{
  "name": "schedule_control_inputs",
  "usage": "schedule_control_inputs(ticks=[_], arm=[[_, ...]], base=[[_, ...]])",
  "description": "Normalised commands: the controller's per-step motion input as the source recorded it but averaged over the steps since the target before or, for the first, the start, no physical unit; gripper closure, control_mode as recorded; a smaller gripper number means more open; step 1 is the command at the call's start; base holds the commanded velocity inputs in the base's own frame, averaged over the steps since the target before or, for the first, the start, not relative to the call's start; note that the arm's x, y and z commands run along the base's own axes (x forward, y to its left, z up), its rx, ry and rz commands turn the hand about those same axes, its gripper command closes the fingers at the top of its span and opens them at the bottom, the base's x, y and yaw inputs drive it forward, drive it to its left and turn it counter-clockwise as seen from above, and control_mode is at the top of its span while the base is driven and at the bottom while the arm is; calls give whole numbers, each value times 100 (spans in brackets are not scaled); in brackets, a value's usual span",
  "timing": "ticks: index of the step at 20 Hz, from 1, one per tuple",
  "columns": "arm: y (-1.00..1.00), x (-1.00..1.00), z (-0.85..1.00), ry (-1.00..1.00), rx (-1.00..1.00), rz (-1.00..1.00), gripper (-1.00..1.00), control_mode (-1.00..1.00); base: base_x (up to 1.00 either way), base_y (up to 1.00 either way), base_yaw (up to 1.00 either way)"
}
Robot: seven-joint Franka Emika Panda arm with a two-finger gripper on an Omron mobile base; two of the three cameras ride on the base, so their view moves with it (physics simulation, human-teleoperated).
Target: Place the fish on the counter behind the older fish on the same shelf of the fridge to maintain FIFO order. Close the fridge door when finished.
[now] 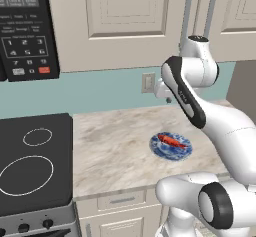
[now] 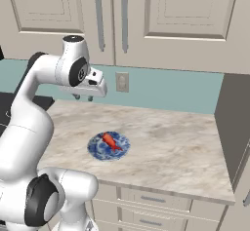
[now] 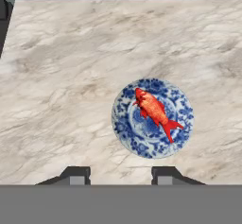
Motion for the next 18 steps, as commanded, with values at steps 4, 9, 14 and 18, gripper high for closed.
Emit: schedule_control_inputs(ticks=[4, 9, 14, 18], arm=[[0, -4, 0, 0, 0, 0, -100, -100], [3, 2, -62, 6, -6, 0, -100, -100], [-4, 20, -100, 0, -9, 4, -100, -100], [-45, 2, -87, 2, -1, 2, -100, -100]], base=[[0, 0, 0], [0, 0, 0], [0, 0, 0], [0, 0, 0]])
